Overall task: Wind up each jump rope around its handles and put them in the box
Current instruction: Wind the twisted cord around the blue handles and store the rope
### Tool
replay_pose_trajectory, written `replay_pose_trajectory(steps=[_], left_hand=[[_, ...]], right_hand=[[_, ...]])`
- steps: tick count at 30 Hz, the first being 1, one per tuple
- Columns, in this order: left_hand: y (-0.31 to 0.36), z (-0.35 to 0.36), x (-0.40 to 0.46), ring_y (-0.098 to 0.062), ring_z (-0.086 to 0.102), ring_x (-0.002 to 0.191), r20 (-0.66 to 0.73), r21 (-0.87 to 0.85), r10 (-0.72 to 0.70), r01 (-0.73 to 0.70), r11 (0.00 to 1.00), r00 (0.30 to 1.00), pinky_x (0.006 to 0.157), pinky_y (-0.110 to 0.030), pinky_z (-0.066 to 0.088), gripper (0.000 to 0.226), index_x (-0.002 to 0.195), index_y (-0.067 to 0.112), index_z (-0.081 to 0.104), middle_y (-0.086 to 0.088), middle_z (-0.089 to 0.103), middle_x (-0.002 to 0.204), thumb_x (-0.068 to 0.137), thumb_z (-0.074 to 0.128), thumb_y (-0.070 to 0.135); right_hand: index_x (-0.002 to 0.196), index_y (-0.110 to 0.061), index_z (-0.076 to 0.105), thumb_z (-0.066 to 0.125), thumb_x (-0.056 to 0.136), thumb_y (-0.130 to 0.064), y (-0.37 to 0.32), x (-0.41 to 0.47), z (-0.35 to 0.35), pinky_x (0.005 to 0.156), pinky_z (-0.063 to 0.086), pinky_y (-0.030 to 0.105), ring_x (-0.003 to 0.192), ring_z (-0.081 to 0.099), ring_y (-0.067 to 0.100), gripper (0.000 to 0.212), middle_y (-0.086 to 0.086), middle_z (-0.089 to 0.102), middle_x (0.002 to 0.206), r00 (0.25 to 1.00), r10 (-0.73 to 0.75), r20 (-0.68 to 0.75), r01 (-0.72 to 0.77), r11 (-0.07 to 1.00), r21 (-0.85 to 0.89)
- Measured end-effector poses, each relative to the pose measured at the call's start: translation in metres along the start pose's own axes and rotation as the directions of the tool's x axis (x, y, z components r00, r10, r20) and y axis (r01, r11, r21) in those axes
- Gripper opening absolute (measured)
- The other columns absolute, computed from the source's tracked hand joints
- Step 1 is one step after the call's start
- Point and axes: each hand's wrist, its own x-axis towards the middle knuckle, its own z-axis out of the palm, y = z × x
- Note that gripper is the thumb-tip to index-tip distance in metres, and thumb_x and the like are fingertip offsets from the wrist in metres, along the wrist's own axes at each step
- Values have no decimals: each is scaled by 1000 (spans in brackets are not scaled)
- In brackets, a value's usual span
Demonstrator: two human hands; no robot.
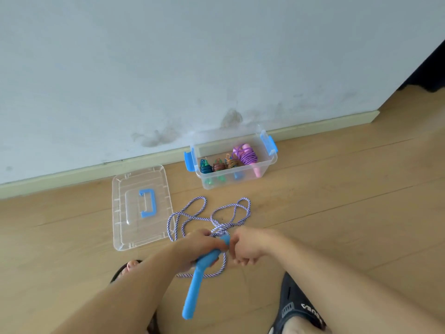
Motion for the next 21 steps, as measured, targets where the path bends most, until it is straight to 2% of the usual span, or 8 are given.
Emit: replay_pose_trajectory(steps=[2, 4, 6, 8, 12, 16, 19, 21], left_hand=[[25, -13, -32, -18, 59, 55, 83, 134, 44, -55, 989, 996, 55, -26, 49, 29, 96, 6, 54, -8, 62, 70, 77, 74, 12], [52, -24, -67, -17, 60, 60, 122, 246, 86, -114, 962, 989, 60, -26, 51, 32, 104, 7, 57, -7, 63, 79, 78, 75, 12], [79, -31, -105, -18, 59, 67, 144, 370, 163, -206, 906, 976, 66, -29, 50, 38, 109, 12, 60, -6, 63, 86, 76, 77, 15], [103, -38, -143, -18, 59, 72, 149, 461, 240, -283, 841, 959, 66, -29, 50, 36, 106, 21, 64, -1, 64, 87, 73, 79, 17], [125, -52, -199, -15, 65, 76, 128, 646, 384, -371, 667, 914, 75, -33, 54, 35, 89, 40, 62, 8, 67, 89, 67, 82, 22], [123, -64, -229, -9, 62, 70, 50, 697, 495, -385, 604, 867, 67, -28, 53, 43, 97, 38, 57, 13, 67, 86, 67, 81, 19], [118, -70, -235, -15, 65, 80, 1, 772, 542, -346, 533, 840, 70, -35, 56, 52, 102, 40, 49, 10, 67, 93, 64, 79, 21], [114, -74, -232, -20, 63, 89, -33, 808, 571, -314, 498, 820, 76, -41, 55, 57, 107, 39, 43, 5, 63, 101, 62, 76, 26]], right_hand=[[101, -8, 66, 46, 87, -5, -18, -33, -23, 66, 46, 29, 80, 60, 26, 24, 11, 71, 105, 975, -80, -206, 6, 942, -337], [122, -16, 59, 50, 86, -4, -36, -66, -45, 71, 42, 29, 97, 57, 24, 39, 4, 61, 124, 910, -201, -362, 39, 912, -409], [139, -35, 45, 55, 80, 0, -53, -101, -59, 73, 41, 30, 110, 52, 20, 70, -6, 44, 135, 888, -280, -364, 131, 915, -383], [141, -43, 40, 62, 74, 2, -67, -131, -65, 71, 46, 33, 115, 52, 19, 84, -10, 42, 135, 883, -344, -320, 207, 897, -391], [124, -29, 55, 68, 74, 0, -78, -175, -67, 97, 48, 34, 118, 56, 17, 59, -7, 62, 125, 900, -373, -225, 323, 918, -230], [99, -21, 65, 74, 72, -5, -88, -196, -67, 86, 44, 25, 86, 60, 11, 32, -10, 65, 81, 899, -421, -123, 416, 907, -63], [111, -2, 63, 70, 82, -2, -99, -199, -67, 74, 51, 29, 60, 53, 14, 30, 3, 56, 74, 864, -463, -199, 486, 870, 87], [112, 5, 59, 68, 85, -1, -105, -204, -68, 54, 47, 22, 47, 37, 12, 29, 1, 42, 60, 851, -470, -236, 507, 851, 134]])
